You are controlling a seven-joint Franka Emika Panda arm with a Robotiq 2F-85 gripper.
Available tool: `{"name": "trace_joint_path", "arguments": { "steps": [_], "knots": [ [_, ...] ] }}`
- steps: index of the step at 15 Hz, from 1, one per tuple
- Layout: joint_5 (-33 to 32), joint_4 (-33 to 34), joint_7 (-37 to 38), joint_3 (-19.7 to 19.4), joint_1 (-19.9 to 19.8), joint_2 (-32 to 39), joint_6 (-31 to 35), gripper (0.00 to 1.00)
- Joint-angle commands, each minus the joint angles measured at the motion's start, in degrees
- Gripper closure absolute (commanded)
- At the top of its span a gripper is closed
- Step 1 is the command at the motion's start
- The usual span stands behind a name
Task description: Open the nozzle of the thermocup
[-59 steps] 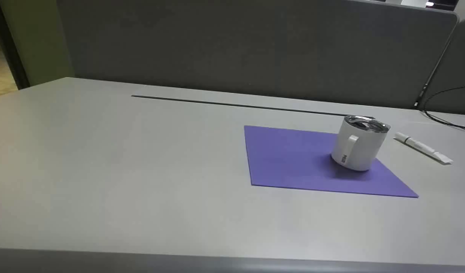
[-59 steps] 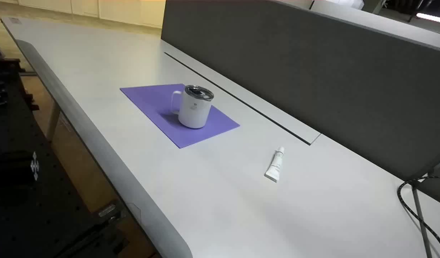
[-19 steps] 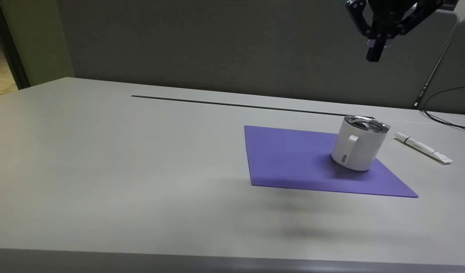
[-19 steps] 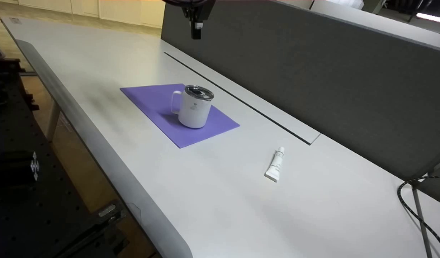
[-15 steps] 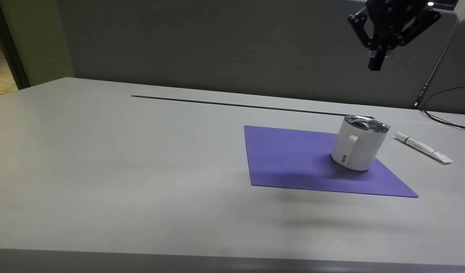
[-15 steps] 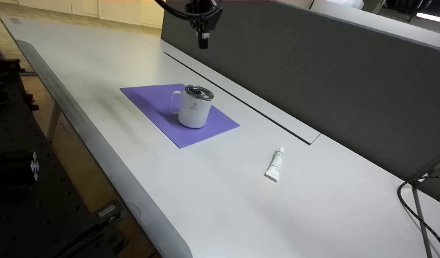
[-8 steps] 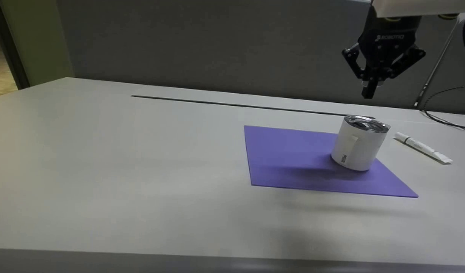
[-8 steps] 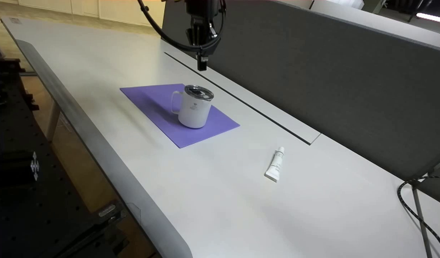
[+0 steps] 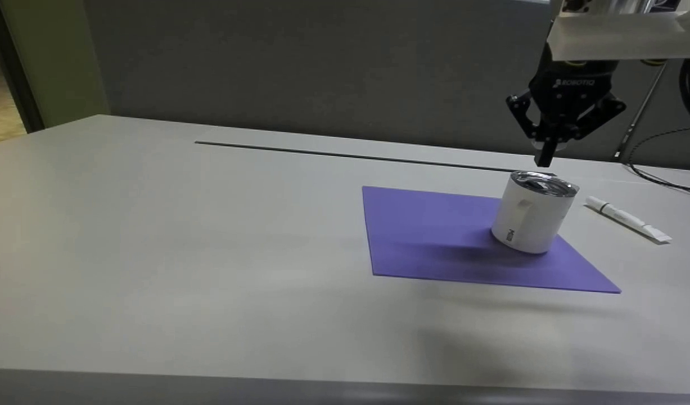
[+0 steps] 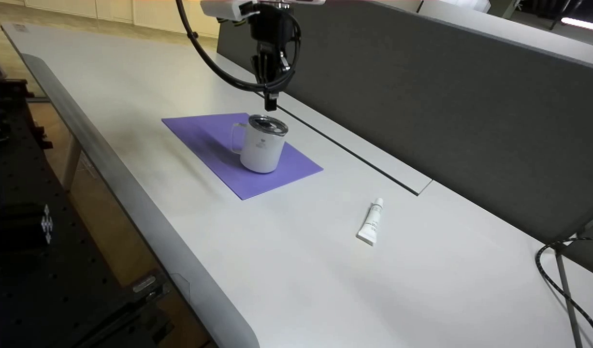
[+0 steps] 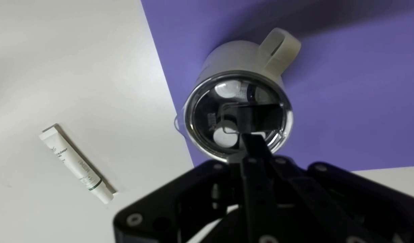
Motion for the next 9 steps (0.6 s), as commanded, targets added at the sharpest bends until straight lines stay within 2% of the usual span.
{"name": "trace_joint_path", "arguments": {
  "steps": [1,8,9],
  "knots": [
    [0.76,0.15,1.8,-0.86,0.38,1.5,2.67,1.0],
    [5.09,-0.12,0.37,-0.06,-0.08,3.87,5.41,1.0],
    [7.9,-0.2,-1.49,-2.66,2.86,4.05,5.52,1.0]
  ]
}}
